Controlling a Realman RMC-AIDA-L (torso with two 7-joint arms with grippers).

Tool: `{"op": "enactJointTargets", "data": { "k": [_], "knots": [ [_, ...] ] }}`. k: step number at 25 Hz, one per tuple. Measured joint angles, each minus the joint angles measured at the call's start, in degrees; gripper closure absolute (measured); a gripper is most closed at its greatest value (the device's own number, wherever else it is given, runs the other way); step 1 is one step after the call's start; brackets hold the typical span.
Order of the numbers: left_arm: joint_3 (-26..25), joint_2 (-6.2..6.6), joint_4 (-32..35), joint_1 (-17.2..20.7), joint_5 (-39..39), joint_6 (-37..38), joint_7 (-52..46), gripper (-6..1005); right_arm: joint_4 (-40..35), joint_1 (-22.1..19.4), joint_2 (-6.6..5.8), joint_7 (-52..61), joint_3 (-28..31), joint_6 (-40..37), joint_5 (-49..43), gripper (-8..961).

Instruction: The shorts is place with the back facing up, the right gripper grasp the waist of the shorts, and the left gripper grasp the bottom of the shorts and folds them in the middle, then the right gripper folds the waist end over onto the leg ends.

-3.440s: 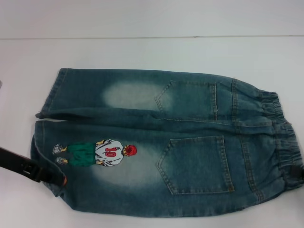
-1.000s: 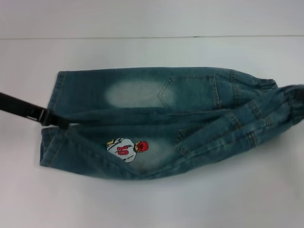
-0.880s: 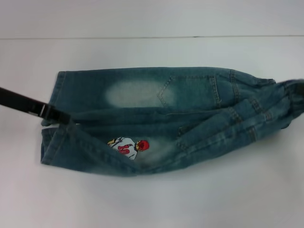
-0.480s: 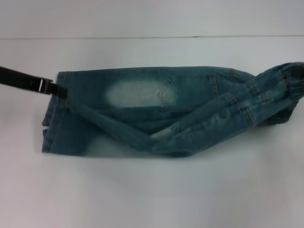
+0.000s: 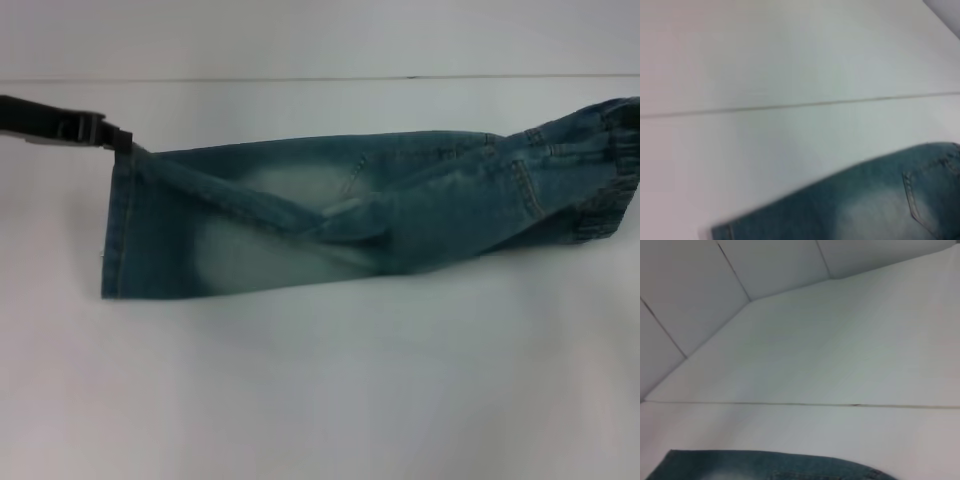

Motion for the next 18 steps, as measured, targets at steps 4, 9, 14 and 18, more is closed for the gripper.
{"op": "enactJointTargets", "data": {
  "k": [4,9,14,18],
  "knots": [
    [0.14,-0.54,-0.15,-1.2,-0.4,-2.88,-1.15,971,-0.32,0.39,0.13,0.01,-2.37,3.25,0.02,891],
    [0.1,-1.37,-0.18,-2.53,-0.94,-6.42,-2.28,971,-0.47,0.89,0.07,0.01,-3.78,6.29,0.03,880],
    [0.19,-1.99,-0.18,-2.69,-2.85,-9.74,-2.65,972,-1.81,1.09,0.08,-0.2,-4.28,8.13,0.03,870],
    [0.35,-2.94,-0.14,-2.71,-3.45,-11.81,-2.66,972,-3.14,1.14,0.29,-0.68,-4.43,9.13,0.18,861]
  ]
}}
